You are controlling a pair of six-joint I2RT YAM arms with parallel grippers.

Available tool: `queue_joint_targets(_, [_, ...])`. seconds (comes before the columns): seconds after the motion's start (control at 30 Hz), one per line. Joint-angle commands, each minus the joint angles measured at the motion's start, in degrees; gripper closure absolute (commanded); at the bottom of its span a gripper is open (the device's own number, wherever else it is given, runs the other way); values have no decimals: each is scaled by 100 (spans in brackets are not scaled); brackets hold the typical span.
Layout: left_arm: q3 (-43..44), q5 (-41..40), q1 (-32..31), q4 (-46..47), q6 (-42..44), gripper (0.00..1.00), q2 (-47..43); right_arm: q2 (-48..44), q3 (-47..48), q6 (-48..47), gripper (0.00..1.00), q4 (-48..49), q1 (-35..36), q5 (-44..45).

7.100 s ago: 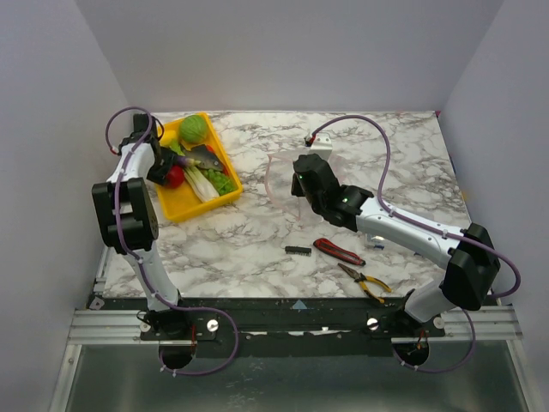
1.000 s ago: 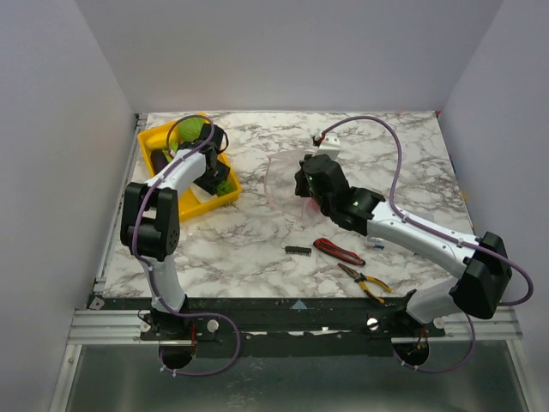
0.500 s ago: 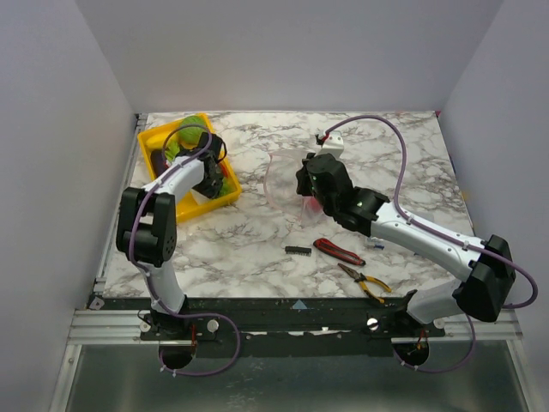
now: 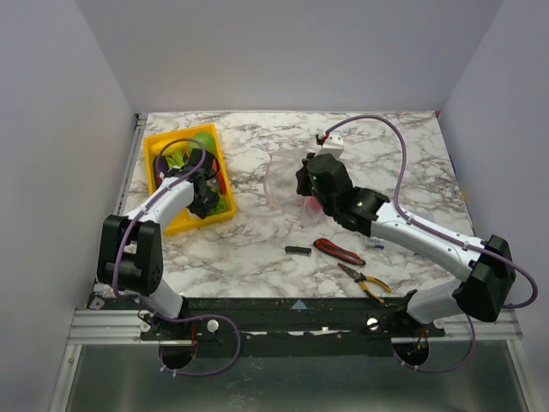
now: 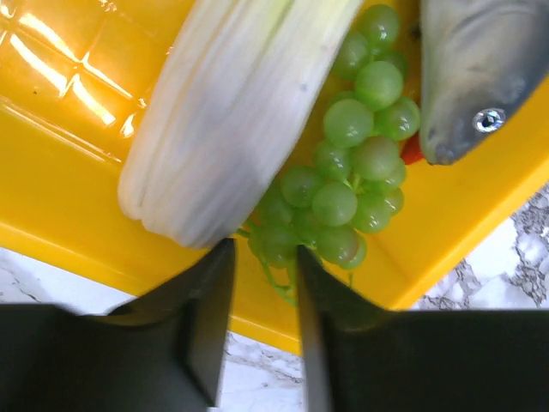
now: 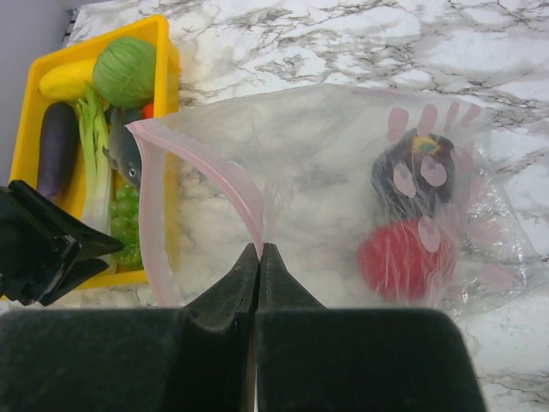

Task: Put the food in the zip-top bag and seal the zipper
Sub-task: Move the bin to the center of the board, then pick up the fake fruit from the bin.

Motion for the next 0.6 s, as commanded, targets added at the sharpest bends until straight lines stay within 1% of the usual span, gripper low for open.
queue_joint_targets(0.0, [-47,-254,-21,26,913,53,-402,-46,68,60,100,-7,13,82])
queue_joint_targets(0.03, [-46,-280,-25,72,966,48,-426,-49,60,69,100,1,13,69])
queue_joint_targets(0.1, [-50,-229,-14,183,1011,43,-452,-18,65,63,100,20,17,57])
queue_joint_targets(0.27, [112,129,-16,441,984,42,-219,31,85,73,100,15,13,-2])
queue_joint_targets(0.4, [247,386,-24,510,875,39,178,7,104,41,100,-17,12,40])
queue_joint_targets(0.5, [315,598,-36,436,706,34,520,-15,93,33,100,-21,14,83])
queue_joint_targets(0.57, [403,485,-106,269,565,33,646,-11,111,17,100,-31,12,69])
